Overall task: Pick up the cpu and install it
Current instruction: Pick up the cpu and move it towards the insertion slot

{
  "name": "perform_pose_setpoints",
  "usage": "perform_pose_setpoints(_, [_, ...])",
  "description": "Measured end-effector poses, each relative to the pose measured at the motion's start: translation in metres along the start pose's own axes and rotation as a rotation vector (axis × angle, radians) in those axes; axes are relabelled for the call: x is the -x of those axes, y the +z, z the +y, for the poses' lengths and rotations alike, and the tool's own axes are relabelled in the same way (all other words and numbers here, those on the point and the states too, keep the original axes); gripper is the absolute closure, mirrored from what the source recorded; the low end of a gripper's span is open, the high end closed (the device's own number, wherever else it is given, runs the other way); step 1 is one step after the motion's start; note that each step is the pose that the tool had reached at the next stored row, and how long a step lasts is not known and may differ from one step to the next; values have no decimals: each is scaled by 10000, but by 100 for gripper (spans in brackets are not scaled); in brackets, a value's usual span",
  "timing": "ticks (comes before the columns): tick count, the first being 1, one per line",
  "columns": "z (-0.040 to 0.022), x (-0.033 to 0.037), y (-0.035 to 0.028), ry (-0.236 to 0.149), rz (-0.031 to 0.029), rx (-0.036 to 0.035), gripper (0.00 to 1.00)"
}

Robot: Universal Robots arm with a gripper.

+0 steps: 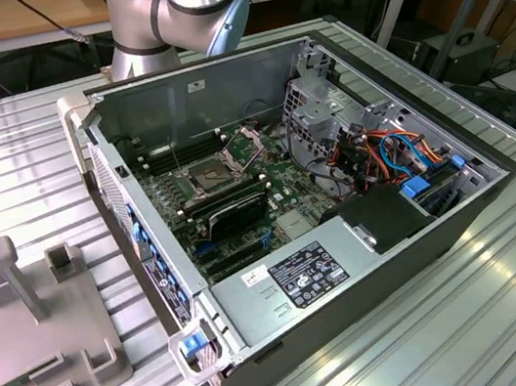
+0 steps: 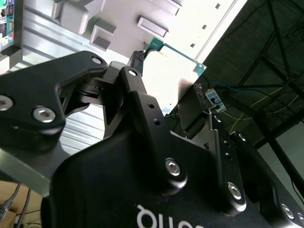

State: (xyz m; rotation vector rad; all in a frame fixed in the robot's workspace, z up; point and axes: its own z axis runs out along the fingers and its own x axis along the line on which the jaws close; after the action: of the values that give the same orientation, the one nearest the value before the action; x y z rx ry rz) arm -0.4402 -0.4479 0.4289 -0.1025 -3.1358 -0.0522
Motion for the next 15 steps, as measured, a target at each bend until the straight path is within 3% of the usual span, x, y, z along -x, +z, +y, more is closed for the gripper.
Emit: perform_pose_setpoints(15, [5,76,1,0,-2,0,45])
